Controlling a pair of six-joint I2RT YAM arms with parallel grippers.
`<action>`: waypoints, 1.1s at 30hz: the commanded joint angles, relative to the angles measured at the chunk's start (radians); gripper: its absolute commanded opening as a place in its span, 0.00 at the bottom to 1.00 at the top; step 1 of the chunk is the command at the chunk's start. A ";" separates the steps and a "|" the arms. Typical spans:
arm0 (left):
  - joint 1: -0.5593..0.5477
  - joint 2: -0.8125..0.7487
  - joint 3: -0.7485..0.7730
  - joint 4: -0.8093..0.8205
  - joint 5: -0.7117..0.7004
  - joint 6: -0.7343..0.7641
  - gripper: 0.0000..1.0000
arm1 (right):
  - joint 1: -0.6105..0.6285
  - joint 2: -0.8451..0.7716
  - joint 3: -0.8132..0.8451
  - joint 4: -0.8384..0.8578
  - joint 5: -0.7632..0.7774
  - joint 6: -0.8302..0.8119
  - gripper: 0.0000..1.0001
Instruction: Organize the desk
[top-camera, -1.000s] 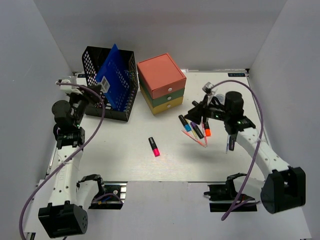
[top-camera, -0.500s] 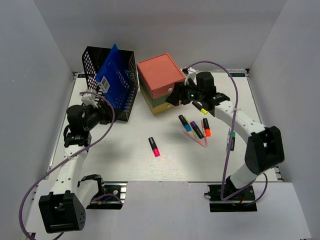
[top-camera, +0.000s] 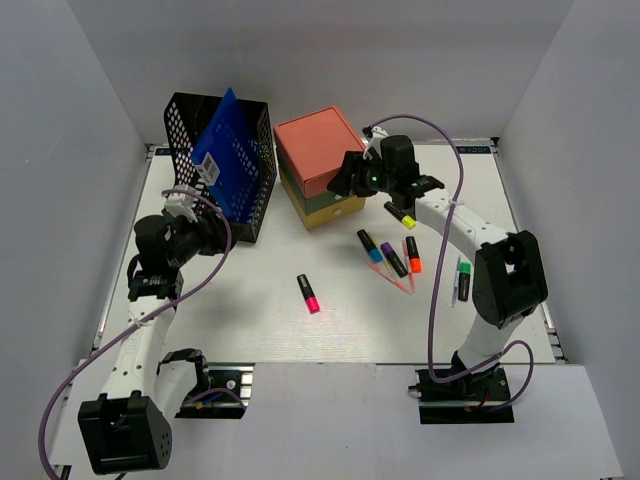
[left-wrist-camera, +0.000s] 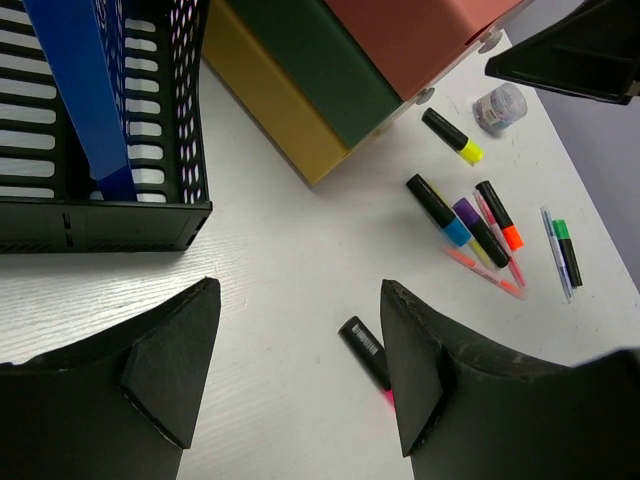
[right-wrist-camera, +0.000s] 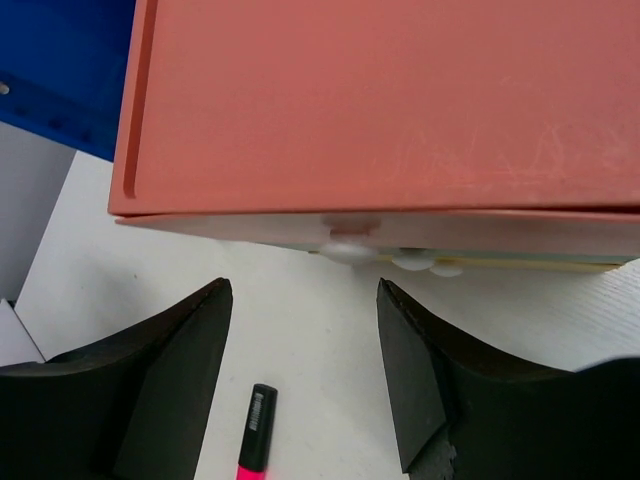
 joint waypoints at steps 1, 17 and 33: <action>-0.005 -0.035 -0.004 -0.013 -0.008 0.018 0.75 | -0.002 0.026 0.058 0.057 0.014 0.031 0.65; -0.005 -0.031 -0.004 -0.019 -0.002 0.023 0.75 | -0.004 0.049 0.059 0.120 0.096 0.025 0.55; -0.005 -0.034 -0.012 -0.001 0.033 0.023 0.75 | -0.007 -0.017 -0.054 0.163 0.126 0.022 0.26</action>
